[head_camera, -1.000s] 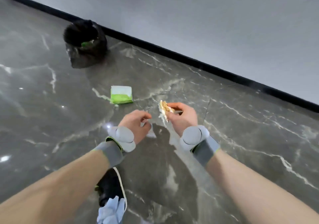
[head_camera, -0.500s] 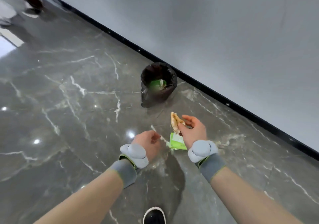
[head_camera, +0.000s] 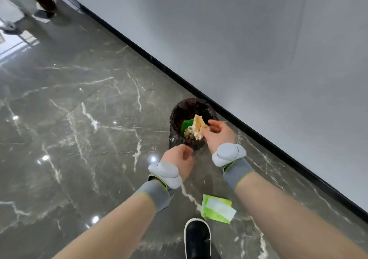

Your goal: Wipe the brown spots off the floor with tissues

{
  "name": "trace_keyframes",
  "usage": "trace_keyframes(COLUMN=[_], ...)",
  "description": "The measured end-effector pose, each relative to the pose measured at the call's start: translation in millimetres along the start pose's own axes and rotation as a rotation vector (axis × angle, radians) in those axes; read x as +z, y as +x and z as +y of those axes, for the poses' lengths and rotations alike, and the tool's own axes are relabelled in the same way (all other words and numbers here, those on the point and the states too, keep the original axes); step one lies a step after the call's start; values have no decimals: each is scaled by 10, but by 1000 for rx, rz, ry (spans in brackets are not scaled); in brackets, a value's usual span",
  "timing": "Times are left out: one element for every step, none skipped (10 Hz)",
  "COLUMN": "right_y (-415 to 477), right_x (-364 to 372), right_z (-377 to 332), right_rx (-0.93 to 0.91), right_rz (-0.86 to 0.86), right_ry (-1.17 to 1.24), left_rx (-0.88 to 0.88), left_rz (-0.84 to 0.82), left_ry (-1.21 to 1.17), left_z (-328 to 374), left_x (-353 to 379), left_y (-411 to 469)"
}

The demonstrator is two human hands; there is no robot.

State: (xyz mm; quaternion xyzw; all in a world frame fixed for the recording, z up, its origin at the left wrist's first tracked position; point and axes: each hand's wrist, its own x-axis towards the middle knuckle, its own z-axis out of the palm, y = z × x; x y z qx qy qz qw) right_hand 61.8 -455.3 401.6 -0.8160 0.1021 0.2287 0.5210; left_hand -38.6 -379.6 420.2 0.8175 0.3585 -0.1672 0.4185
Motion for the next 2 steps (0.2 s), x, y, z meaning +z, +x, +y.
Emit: trace_keyframes(right_y=[491,566], right_x=[196,236], right_z=[-18,70], right_rx=[67,126], right_rz=[6,14], right_ry=[25,36], left_rx=[-46,-79], left_rz=[-7,-12], left_ry=[-54,-116], left_z=[23,-53], left_x=[-9,-23], left_y=[456,532])
